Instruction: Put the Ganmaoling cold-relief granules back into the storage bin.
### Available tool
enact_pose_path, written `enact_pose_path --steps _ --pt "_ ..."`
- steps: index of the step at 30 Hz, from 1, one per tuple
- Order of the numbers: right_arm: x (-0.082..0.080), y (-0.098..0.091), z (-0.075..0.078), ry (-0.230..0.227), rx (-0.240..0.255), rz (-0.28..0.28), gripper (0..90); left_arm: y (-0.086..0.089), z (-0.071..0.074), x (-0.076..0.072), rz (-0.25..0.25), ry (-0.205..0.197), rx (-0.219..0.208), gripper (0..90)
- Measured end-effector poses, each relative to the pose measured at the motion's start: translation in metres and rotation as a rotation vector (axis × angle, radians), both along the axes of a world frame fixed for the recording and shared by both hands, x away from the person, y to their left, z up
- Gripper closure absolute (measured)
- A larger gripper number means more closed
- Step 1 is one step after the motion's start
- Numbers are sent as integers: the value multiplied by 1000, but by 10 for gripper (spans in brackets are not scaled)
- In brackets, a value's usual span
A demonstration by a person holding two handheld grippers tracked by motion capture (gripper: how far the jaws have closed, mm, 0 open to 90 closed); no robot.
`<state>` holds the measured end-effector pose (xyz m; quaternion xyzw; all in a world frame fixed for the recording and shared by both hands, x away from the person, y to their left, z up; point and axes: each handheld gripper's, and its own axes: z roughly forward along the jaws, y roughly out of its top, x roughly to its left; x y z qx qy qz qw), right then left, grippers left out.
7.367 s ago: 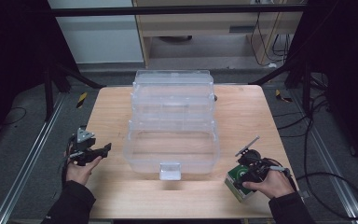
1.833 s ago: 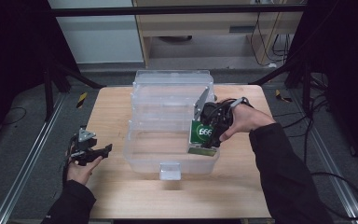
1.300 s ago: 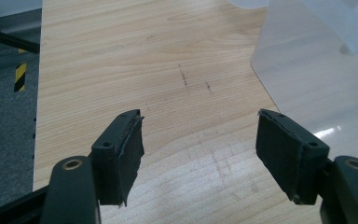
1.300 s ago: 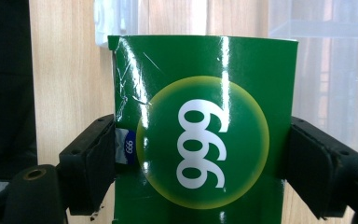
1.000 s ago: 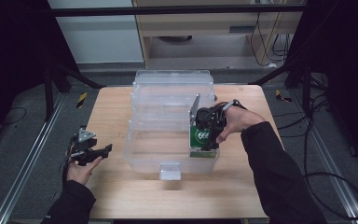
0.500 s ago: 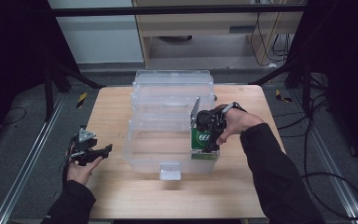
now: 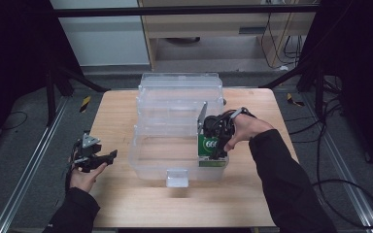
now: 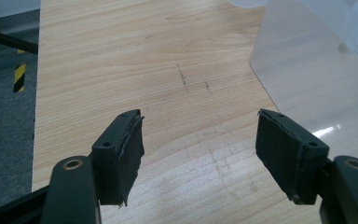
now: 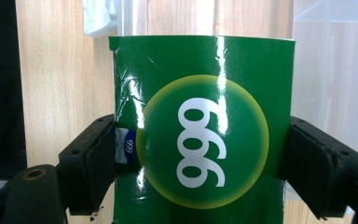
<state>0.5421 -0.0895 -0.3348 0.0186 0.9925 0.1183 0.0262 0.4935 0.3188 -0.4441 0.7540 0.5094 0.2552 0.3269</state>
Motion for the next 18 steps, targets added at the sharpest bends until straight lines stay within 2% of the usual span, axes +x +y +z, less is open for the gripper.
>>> enact_pose_path --steps 9,18 --pt "1 -2 3 -2 23 -5 186 0 0 0 0 1 0 311" --pt "0 -4 5 -26 42 15 187 -1 -1 1 -4 4 3 310"
